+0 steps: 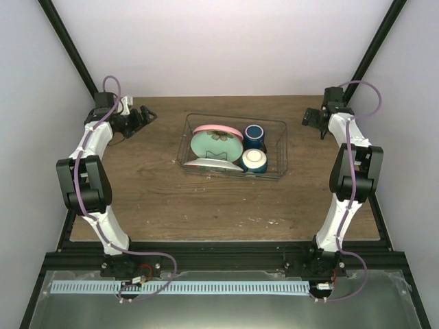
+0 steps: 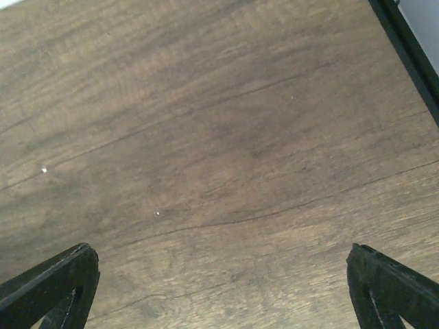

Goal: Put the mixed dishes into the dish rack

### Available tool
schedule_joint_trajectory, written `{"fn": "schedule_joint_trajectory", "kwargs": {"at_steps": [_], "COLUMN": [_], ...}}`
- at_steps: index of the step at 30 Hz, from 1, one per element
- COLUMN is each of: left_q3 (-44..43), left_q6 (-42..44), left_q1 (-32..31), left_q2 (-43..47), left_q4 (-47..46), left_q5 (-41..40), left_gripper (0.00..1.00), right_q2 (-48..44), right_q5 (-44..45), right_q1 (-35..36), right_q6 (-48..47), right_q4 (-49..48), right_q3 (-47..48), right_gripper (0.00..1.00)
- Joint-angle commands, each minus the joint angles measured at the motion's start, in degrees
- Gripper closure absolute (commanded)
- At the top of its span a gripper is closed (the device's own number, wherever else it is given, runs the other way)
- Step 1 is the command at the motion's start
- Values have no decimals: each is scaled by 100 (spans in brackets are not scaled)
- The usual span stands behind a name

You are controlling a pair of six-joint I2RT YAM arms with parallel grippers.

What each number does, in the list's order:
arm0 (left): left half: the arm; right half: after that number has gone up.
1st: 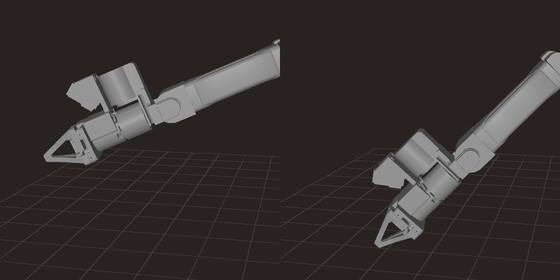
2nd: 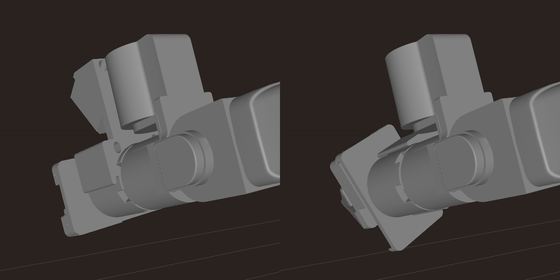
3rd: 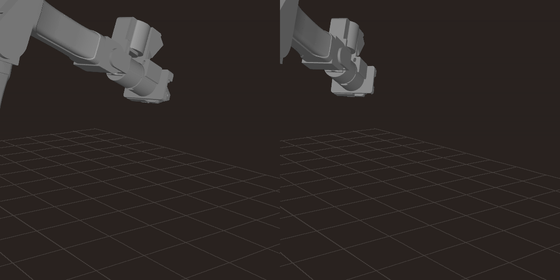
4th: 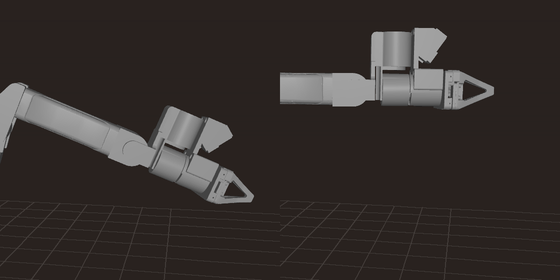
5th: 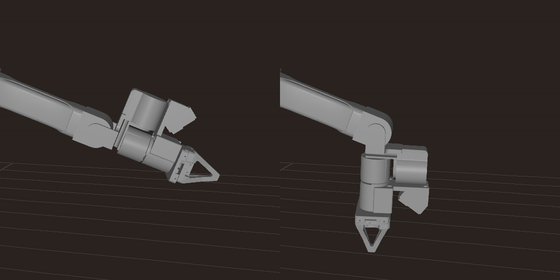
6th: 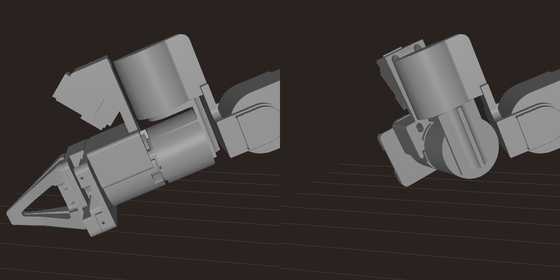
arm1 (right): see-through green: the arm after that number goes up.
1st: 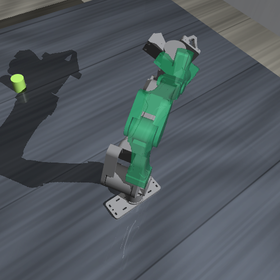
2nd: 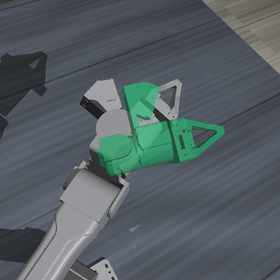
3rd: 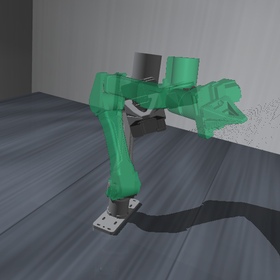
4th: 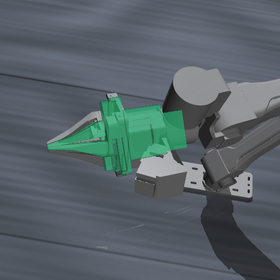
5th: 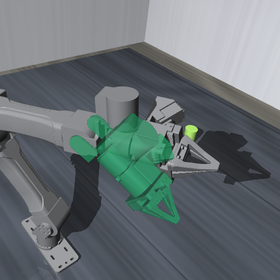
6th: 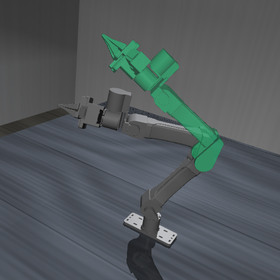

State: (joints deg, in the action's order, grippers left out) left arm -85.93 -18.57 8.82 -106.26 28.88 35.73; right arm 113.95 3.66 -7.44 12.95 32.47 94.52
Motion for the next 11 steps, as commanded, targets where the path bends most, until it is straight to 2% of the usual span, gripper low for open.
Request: {"fn": "schedule_joint_trajectory", "kwargs": {"at_steps": [1, 11], "left_q3": [-128, -119], "left_q6": [300, 381], "left_q1": [45, 49], "left_q2": [192, 193], "left_q4": [252, 269], "left_q5": [-359, -495], "left_gripper": [0, 0], "right_q2": [-92, -84], "right_q5": [143, 66], "right_q1": [-47, -47], "right_q6": [-11, -33], "right_q4": [-89, -164], "right_q3": [-117, -131], "right_gripper": [0, 0]}}
